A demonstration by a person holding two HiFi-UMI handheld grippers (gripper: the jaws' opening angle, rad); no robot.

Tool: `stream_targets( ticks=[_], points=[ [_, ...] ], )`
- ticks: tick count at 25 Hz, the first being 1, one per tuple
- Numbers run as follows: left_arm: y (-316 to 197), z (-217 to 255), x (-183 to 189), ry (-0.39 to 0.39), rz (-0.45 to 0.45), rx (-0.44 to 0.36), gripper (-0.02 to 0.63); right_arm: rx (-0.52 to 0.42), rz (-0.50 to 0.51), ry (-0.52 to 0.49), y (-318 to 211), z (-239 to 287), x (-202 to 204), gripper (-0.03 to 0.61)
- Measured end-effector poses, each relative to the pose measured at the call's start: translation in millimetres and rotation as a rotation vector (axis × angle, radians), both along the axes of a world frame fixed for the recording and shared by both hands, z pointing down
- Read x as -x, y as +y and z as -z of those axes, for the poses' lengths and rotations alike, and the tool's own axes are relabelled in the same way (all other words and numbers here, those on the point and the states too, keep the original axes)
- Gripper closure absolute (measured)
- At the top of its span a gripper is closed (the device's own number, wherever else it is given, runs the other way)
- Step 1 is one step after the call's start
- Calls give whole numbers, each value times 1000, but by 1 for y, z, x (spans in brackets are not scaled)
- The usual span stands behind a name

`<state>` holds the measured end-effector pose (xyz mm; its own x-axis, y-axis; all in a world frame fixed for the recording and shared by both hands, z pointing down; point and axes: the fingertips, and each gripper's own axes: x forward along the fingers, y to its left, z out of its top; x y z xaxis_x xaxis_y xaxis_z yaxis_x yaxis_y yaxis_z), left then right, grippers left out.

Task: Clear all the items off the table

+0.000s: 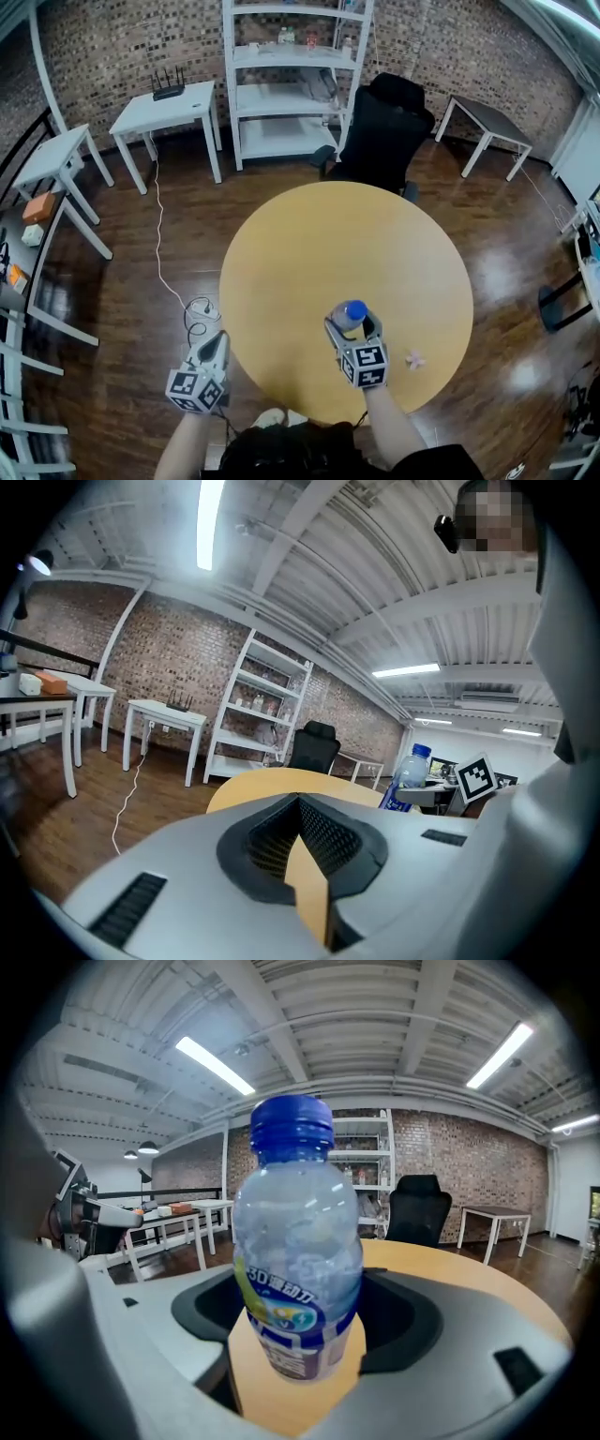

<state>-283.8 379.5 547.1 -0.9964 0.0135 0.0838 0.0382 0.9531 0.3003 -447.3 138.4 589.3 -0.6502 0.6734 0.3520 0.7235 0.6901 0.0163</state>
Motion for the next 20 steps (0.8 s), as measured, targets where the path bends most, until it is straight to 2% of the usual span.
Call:
stream_targets(
  ticks=[8, 15, 20],
  points=[
    [5, -33, -22, 98, 101, -28, 614, -71, 87, 77, 18, -54, -1, 207],
    [2, -54, -29, 153, 137, -54, 614, -138, 84, 103, 14, -96, -5, 207],
    [-1, -63, -30, 187, 123, -63, 614, -49, 30, 99, 7, -92, -3, 207]
  ],
)
